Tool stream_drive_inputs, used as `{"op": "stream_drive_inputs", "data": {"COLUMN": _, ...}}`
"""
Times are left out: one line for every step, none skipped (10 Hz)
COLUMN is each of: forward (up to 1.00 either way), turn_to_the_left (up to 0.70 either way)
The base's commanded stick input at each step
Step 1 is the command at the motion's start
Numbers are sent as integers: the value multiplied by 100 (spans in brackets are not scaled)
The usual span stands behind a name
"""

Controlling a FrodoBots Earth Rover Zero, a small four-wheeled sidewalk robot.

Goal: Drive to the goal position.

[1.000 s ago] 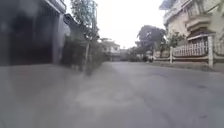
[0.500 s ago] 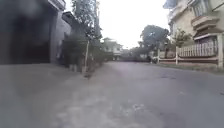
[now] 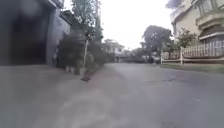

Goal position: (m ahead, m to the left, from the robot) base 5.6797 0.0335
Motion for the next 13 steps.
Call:
{"op": "stream_drive_inputs", "data": {"forward": 100, "turn_to_the_left": 0}}
{"op": "stream_drive_inputs", "data": {"forward": 100, "turn_to_the_left": 0}}
{"op": "stream_drive_inputs", "data": {"forward": 100, "turn_to_the_left": 0}}
{"op": "stream_drive_inputs", "data": {"forward": 100, "turn_to_the_left": -1}}
{"op": "stream_drive_inputs", "data": {"forward": 100, "turn_to_the_left": -9}}
{"op": "stream_drive_inputs", "data": {"forward": 100, "turn_to_the_left": -31}}
{"op": "stream_drive_inputs", "data": {"forward": 100, "turn_to_the_left": -40}}
{"op": "stream_drive_inputs", "data": {"forward": 100, "turn_to_the_left": -40}}
{"op": "stream_drive_inputs", "data": {"forward": 100, "turn_to_the_left": -30}}
{"op": "stream_drive_inputs", "data": {"forward": 100, "turn_to_the_left": -13}}
{"op": "stream_drive_inputs", "data": {"forward": 100, "turn_to_the_left": 0}}
{"op": "stream_drive_inputs", "data": {"forward": 100, "turn_to_the_left": 0}}
{"op": "stream_drive_inputs", "data": {"forward": 100, "turn_to_the_left": 0}}
